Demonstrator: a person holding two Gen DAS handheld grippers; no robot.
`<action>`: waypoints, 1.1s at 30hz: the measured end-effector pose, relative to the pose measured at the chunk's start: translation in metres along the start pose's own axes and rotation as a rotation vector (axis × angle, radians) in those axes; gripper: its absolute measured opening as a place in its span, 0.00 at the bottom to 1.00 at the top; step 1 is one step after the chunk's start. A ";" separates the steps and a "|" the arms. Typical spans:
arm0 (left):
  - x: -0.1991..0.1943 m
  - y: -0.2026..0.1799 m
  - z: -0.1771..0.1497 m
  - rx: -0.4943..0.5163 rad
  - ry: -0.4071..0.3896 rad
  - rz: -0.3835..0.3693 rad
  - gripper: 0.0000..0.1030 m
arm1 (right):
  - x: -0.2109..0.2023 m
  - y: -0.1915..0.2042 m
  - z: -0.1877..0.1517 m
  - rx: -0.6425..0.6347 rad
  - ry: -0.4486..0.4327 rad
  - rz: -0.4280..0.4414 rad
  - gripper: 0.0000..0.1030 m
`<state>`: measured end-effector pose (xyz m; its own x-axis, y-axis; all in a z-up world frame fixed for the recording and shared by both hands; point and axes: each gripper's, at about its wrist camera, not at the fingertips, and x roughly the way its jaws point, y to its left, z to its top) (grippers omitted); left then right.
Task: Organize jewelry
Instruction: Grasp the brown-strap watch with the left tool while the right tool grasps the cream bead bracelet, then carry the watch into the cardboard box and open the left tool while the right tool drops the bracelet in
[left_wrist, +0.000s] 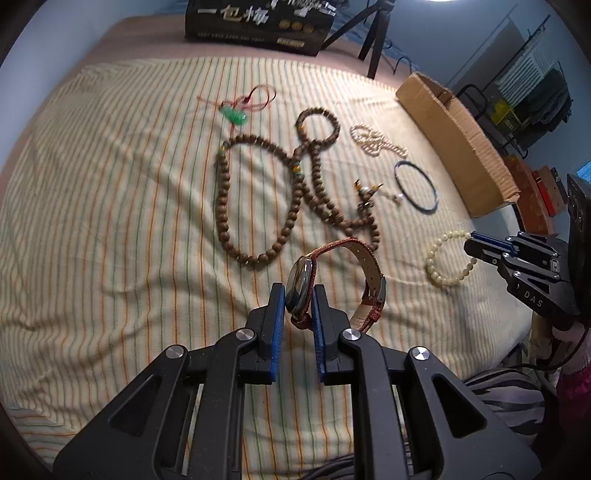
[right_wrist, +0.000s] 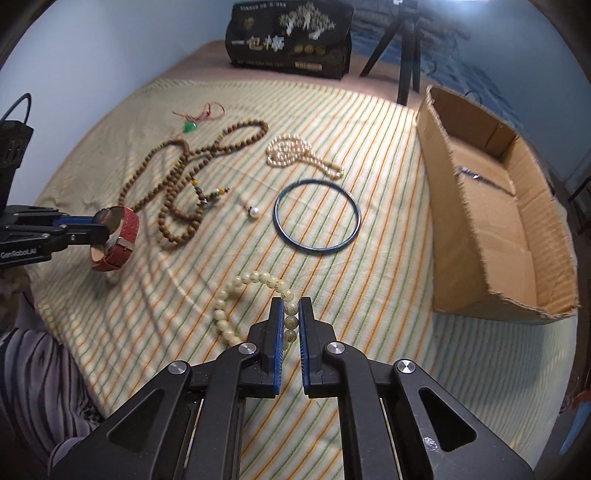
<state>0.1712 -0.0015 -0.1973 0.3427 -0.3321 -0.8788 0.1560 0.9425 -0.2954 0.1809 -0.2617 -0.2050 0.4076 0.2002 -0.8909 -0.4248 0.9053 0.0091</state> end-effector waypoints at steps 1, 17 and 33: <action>-0.003 -0.002 0.000 0.004 -0.007 0.001 0.12 | -0.006 0.000 -0.001 -0.002 -0.013 -0.008 0.06; -0.053 -0.038 0.027 0.061 -0.155 -0.025 0.12 | -0.094 -0.039 -0.015 0.076 -0.203 -0.107 0.06; -0.036 -0.113 0.083 0.149 -0.203 -0.077 0.12 | -0.133 -0.103 -0.016 0.167 -0.316 -0.199 0.06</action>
<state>0.2177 -0.0996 -0.1015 0.5009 -0.4177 -0.7581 0.3184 0.9034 -0.2873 0.1574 -0.3871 -0.0942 0.7078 0.0965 -0.6998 -0.1861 0.9811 -0.0530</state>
